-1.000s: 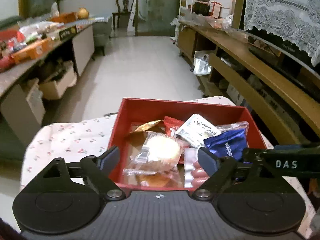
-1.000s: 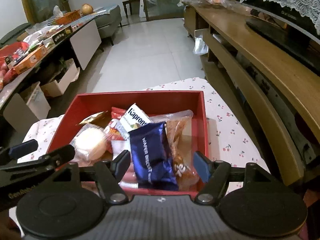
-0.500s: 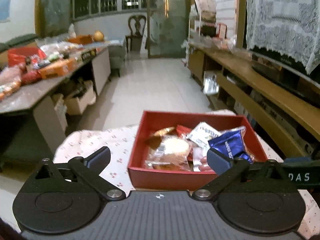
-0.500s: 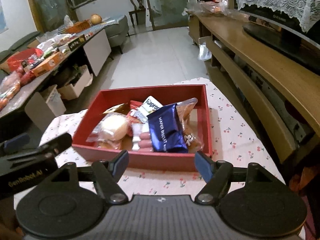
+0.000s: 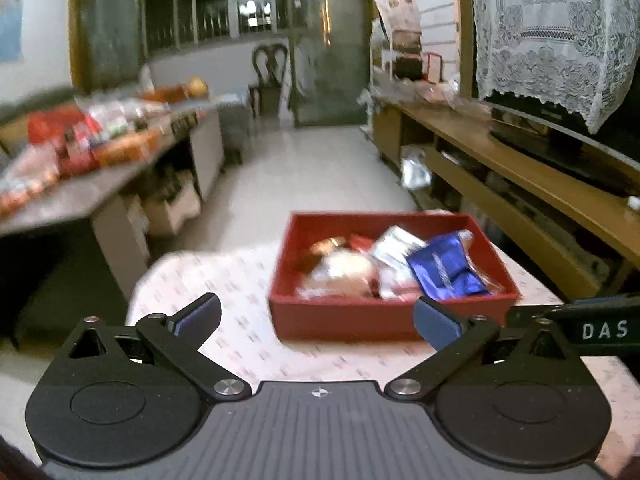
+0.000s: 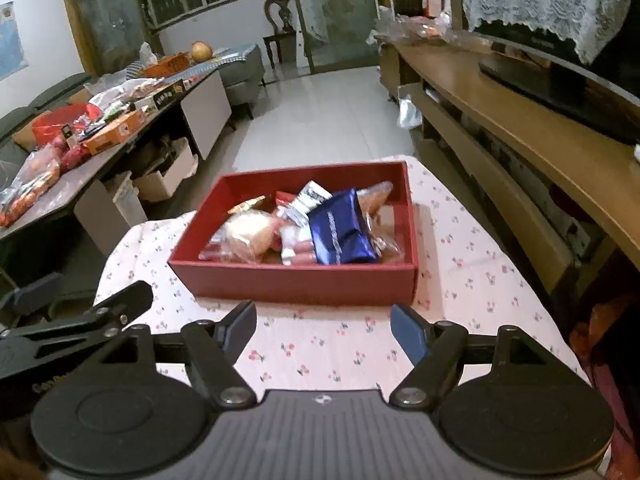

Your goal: Organize snacks

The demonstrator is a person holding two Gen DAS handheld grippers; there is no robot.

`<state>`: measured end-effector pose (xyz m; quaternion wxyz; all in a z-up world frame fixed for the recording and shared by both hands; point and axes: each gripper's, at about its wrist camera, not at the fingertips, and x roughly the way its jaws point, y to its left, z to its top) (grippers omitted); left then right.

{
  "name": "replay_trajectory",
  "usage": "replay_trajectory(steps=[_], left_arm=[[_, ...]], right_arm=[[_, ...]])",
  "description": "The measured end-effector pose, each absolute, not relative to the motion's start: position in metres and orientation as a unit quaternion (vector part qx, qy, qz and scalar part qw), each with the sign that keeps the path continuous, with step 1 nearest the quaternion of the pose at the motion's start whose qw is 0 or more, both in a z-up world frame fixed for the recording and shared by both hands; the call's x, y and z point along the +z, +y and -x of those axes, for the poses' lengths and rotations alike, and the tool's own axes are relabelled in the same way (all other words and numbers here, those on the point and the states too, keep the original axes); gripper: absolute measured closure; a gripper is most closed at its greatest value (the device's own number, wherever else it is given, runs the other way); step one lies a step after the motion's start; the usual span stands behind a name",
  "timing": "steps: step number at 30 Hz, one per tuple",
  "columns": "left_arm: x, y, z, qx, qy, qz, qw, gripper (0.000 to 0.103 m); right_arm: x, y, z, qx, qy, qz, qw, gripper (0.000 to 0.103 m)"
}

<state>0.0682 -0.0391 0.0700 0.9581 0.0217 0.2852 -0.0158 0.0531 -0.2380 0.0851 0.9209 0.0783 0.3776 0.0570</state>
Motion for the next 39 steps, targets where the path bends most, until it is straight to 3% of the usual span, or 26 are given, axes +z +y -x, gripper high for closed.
replay_trajectory(steps=[5, 39], left_arm=[[0.059, -0.029, -0.068, -0.029, 0.328, 0.028, 0.944, 0.000], [0.035, -0.035, -0.036, -0.027, 0.387, 0.002, 0.922, 0.000]], right_arm=[[0.076, -0.239, -0.044, 0.052, 0.391, -0.078, 0.916, 0.012], [0.055, -0.236, -0.003, 0.059, 0.427, -0.071, 0.900, 0.012]])
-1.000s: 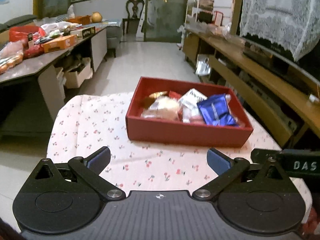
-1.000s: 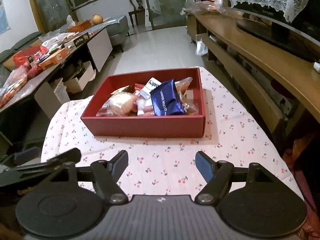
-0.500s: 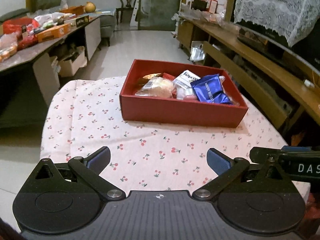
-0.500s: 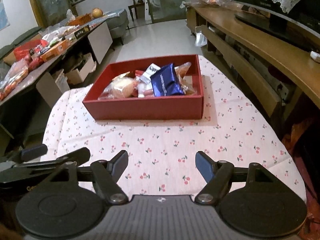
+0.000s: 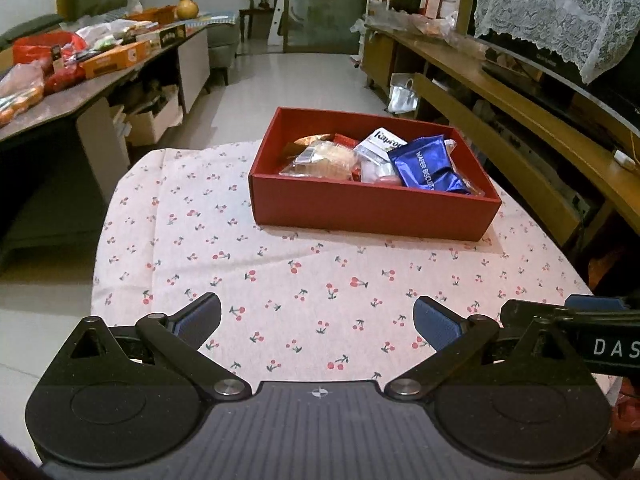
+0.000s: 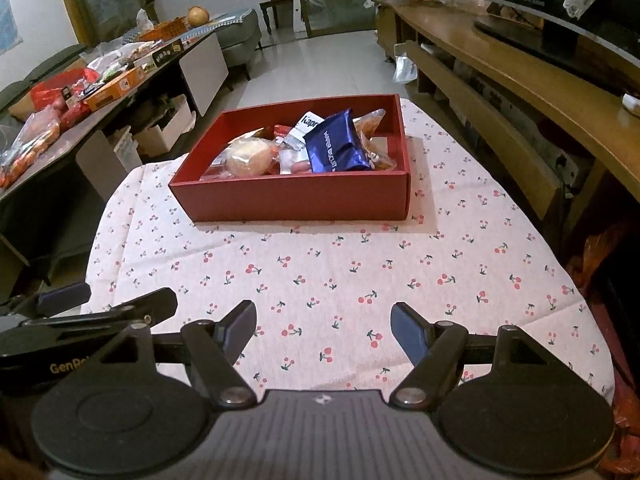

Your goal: Organize snacks

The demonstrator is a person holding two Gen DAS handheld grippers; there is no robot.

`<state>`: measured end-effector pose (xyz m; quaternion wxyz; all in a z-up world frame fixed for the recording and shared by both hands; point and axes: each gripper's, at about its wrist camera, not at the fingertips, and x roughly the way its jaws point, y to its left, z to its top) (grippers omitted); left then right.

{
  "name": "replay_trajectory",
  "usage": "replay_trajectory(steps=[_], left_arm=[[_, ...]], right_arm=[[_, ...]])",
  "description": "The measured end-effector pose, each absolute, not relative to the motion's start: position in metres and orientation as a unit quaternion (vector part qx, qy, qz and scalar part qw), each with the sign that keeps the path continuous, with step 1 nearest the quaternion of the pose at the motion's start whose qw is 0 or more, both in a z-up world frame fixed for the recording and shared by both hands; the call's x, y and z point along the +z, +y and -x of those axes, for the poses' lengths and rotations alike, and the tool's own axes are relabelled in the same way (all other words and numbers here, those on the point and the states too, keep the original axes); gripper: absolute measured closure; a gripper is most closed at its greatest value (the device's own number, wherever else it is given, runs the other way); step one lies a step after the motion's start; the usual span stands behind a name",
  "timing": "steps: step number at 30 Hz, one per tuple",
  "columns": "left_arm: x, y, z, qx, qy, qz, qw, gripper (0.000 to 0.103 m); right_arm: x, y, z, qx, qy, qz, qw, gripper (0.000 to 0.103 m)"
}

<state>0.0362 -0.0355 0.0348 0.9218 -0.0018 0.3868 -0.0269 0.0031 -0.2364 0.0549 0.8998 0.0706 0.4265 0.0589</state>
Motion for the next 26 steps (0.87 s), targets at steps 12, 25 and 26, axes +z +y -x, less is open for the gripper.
replay_trajectory(steps=[12, 25, 26], left_arm=[[0.026, -0.034, -0.030, -0.020, 0.416, -0.001, 0.909, 0.000], [0.025, -0.034, -0.026, -0.017, 0.419, -0.007, 0.908, 0.000], [0.026, -0.034, -0.025, -0.015, 0.417, -0.011, 0.909, 0.000]], right_arm=[[0.047, -0.230, 0.005, 0.055, 0.444, -0.057, 0.893, 0.012], [0.045, -0.227, 0.011, 0.057, 0.446, -0.052, 0.891, 0.012], [0.045, -0.228, 0.011, 0.059, 0.446, -0.053, 0.891, 0.012]])
